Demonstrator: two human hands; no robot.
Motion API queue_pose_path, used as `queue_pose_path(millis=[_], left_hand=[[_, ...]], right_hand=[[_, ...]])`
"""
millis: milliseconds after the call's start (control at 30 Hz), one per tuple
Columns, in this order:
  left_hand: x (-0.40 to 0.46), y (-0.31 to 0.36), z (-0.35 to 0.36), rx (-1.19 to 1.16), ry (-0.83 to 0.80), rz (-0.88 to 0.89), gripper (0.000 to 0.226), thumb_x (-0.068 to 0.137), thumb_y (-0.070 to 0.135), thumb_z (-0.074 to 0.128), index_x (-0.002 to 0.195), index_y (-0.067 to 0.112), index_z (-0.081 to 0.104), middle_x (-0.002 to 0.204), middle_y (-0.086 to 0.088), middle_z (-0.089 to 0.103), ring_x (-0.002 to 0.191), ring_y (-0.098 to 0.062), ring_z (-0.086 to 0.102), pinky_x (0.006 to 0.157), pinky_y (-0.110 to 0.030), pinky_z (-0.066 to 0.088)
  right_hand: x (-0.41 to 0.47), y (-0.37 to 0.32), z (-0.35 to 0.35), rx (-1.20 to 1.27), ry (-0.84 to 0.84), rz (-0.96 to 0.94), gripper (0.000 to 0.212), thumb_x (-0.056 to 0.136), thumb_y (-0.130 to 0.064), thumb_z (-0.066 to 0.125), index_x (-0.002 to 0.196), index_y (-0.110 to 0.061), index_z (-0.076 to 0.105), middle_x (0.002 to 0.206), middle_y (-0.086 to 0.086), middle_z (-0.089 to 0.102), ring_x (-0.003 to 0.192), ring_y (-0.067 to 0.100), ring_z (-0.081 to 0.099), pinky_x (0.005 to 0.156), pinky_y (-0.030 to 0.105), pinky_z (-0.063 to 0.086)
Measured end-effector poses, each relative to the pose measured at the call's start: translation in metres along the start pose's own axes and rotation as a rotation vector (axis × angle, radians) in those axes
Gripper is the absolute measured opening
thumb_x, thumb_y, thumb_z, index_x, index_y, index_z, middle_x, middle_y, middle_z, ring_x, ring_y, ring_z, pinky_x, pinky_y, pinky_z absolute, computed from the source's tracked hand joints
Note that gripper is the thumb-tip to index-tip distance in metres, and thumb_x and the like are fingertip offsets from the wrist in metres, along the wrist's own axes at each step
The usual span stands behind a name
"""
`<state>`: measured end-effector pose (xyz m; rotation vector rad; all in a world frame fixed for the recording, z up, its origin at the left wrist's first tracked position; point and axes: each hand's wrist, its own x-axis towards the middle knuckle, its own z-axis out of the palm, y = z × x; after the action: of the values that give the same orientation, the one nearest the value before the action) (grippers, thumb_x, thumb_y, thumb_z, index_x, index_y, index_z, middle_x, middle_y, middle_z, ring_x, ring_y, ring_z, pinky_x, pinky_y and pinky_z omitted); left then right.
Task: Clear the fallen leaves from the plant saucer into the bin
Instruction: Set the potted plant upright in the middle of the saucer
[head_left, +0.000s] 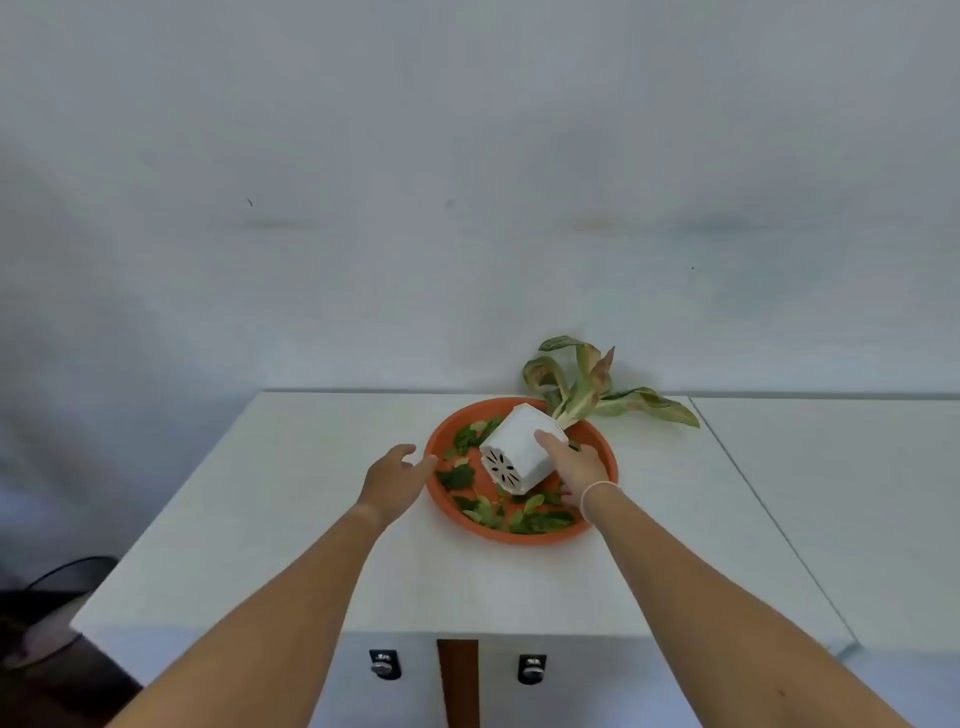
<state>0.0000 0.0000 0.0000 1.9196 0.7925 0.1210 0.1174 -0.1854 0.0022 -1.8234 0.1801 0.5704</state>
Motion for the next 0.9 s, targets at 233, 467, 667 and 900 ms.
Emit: queue_pose_path(millis=[233, 467, 667, 900], left_hand=[[0.007, 0.0, 0.027, -0.214, 0.036, -0.165, 0.055, 0.094, 0.025, 0.051, 0.145, 0.011, 0.034, 0.135, -0.017, 0.052, 0.116, -0.034, 0.057, 0.096, -0.044, 0.051], [0.019, -0.009, 0.029, -0.272, 0.01, -0.22, 0.063, 0.09, 0.007, 0.052, 0.148, 0.007, 0.027, 0.096, -0.015, 0.065, 0.089, -0.033, 0.064, 0.074, -0.038, 0.056], [0.03, -0.009, 0.026, -0.28, -0.084, -0.187, 0.034, 0.09, -0.001, 0.048, 0.122, 0.005, 0.059, 0.094, -0.018, 0.07, 0.084, -0.034, 0.069, 0.086, -0.048, 0.057], [0.039, -0.016, 0.021, -0.272, -0.131, -0.165, 0.034, 0.093, 0.003, 0.049, 0.127, 0.006, 0.055, 0.099, -0.017, 0.069, 0.079, -0.028, 0.069, 0.075, -0.039, 0.061]], right_hand=[[0.026, 0.001, 0.005, 0.109, -0.106, 0.073, 0.088, 0.078, -0.053, 0.065, 0.144, -0.008, 0.028, 0.139, 0.011, 0.05, 0.121, 0.032, 0.053, 0.094, 0.041, 0.05], [0.04, -0.002, 0.012, 0.193, -0.152, 0.107, 0.086, 0.073, -0.052, 0.071, 0.14, -0.012, 0.035, 0.131, 0.01, 0.057, 0.115, 0.031, 0.058, 0.083, 0.039, 0.051], [0.039, -0.01, 0.021, 0.211, -0.136, 0.163, 0.092, 0.063, -0.049, 0.08, 0.138, -0.016, 0.037, 0.129, 0.013, 0.058, 0.111, 0.036, 0.06, 0.057, 0.039, 0.056], [0.038, -0.011, 0.023, 0.251, -0.145, 0.123, 0.073, 0.07, -0.031, 0.081, 0.132, -0.014, 0.045, 0.122, 0.013, 0.062, 0.108, 0.032, 0.062, 0.078, 0.048, 0.057]])
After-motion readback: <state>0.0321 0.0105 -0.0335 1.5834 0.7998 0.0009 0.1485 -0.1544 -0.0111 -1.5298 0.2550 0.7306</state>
